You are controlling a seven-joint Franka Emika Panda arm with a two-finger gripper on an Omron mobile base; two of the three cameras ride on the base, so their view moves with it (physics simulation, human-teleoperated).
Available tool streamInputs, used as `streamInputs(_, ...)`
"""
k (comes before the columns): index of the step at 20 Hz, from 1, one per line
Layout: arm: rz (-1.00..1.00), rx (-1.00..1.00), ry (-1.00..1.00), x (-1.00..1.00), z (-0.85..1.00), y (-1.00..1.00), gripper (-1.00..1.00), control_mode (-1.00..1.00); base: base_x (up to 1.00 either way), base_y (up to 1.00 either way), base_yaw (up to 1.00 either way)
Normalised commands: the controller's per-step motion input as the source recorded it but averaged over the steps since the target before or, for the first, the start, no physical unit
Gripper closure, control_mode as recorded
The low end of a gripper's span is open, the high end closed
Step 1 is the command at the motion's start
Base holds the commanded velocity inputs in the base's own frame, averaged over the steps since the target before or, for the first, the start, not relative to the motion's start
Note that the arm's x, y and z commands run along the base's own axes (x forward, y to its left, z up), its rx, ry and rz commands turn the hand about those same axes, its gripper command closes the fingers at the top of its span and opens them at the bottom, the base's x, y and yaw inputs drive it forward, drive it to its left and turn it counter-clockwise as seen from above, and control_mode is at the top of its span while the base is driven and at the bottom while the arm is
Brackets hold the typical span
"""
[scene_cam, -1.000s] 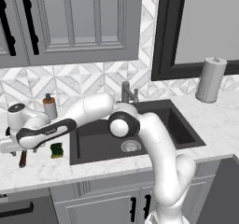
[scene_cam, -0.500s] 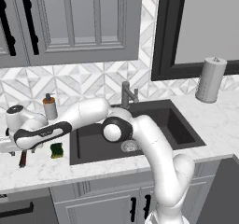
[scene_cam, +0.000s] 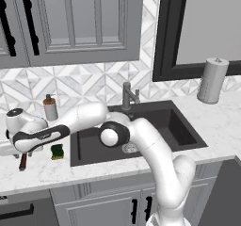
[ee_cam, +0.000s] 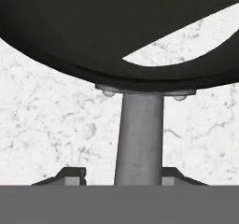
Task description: Pick the pan and sponge and place them into the sink. Then turn on the water.
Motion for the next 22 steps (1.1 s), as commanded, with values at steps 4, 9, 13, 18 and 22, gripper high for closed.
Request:
streamInputs(4,0.0,0.0,0.01,0.02,-0.12,0.0,1.0,-1.0,0.0,0.0,0.0)
streamInputs(9,0.0,0.0,0.02,0.0,0.0,0.0,1.0,-1.0,0.0,0.0,0.0)
streamInputs(13,-0.01,0.0,-0.03,-0.01,0.0,0.0,1.0,-1.0,0.0,0.0,0.0)
streamInputs(18,-0.2,0.02,-0.12,-0.01,0.29,0.0,1.0,-1.0,0.0,0.0,0.0)
streamInputs(22,-0.42,0.04,0.0,0.0,0.42,0.0,1.0,-1.0,0.0,0.0,0.0)
